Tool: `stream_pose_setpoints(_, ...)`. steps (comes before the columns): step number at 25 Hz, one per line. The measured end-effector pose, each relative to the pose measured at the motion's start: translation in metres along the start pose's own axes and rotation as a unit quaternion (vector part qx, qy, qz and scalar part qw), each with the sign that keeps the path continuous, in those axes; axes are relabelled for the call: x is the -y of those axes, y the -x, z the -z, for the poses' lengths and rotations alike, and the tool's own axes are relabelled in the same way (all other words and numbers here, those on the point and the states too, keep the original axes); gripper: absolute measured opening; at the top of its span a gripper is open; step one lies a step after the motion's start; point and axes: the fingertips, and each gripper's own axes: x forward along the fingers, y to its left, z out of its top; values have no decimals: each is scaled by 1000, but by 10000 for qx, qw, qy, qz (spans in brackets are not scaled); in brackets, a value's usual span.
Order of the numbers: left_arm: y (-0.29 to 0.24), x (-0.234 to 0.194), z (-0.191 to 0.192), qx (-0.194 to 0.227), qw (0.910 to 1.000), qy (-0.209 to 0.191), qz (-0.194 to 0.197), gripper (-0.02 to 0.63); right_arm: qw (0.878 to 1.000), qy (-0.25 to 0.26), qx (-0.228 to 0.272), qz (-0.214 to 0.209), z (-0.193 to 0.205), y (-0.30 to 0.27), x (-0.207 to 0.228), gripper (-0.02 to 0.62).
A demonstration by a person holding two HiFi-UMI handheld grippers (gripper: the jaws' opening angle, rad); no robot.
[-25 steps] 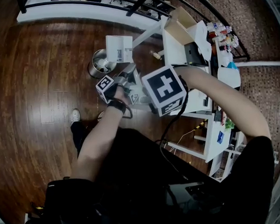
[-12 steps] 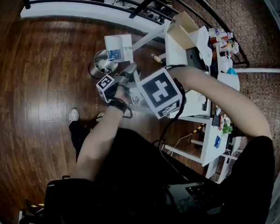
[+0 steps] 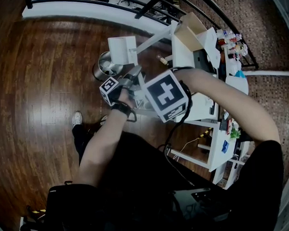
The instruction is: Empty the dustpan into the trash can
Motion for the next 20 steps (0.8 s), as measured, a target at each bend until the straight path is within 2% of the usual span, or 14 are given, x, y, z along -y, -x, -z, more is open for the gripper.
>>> stream_pose_setpoints(5, -3, -1, 1, -22, 10000, -27, -45, 149, 9998, 19, -99, 152, 9, 0, 8, 5)
stream_pose_setpoints(11, -5, 2, -1, -19, 10000, -59, -56, 149, 9999, -23, 116, 54, 3, 1, 3, 5)
stream_pose_setpoints(14, -8, 3, -2, -34, 9999, -123, -97, 149, 9997, -17, 120, 189, 7, 2, 10, 5)
stream_pose_setpoints(20, -12, 14, -1, -111, 9990, -374, -229, 150, 9973, -132, 588, 424, 7, 7, 14, 5)
